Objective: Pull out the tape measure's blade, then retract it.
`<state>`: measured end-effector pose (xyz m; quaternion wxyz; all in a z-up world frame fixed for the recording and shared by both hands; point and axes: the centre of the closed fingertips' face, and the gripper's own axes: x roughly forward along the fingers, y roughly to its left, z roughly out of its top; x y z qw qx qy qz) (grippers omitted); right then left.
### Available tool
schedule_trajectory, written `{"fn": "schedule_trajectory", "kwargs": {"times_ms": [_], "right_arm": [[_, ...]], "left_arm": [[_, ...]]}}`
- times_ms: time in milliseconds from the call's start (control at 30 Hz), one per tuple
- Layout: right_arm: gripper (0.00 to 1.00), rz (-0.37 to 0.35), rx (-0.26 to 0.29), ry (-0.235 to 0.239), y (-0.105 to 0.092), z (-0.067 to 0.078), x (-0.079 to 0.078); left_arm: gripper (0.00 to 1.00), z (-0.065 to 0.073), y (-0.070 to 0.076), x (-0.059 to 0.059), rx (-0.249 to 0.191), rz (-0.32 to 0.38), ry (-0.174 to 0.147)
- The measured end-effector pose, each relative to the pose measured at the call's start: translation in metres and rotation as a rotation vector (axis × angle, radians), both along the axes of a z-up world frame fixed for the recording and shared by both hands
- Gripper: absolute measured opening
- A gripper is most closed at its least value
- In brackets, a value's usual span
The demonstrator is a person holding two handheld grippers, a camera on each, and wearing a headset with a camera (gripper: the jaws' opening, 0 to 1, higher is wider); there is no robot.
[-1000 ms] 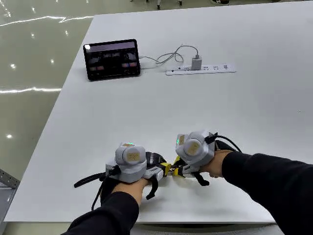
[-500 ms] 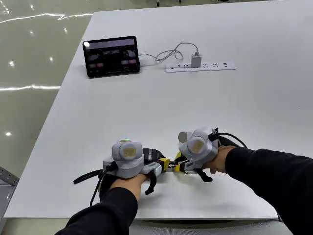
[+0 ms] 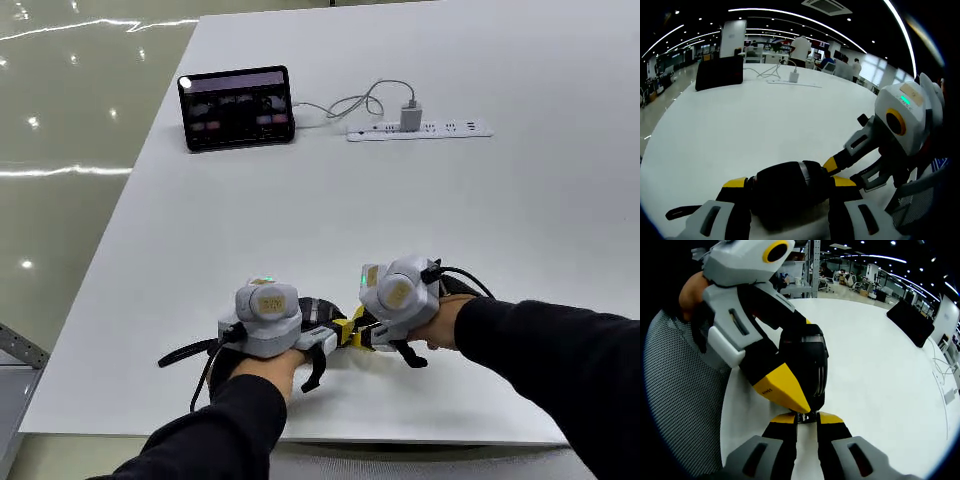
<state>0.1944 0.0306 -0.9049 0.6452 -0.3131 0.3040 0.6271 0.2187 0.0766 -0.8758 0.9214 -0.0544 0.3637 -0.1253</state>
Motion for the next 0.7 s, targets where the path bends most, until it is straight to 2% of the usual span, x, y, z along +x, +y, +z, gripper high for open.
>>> {"fn": "schedule_trajectory", "kwargs": {"times_ms": [333, 433, 700], "right_arm": [[0.11, 0.001, -0.001, 0.001, 0.0001, 0.0002, 0.0003], [0.11, -0.019, 0.002, 0.022, -0.0001, -0.0003, 0.0012], [0.11, -0.011, -0.001, 0.011, 0.0001, -0.0005, 0.0001]], "left_arm": [[0.59, 0.0, -0.0002, 0.0, 0.0, -0.001, -0.002], [0.59, -0.0002, -0.0001, 0.0005, -0.001, 0.001, -0.003], [0.59, -0.0003, -0.0001, 0.0005, -0.002, 0.001, -0.004]]}}
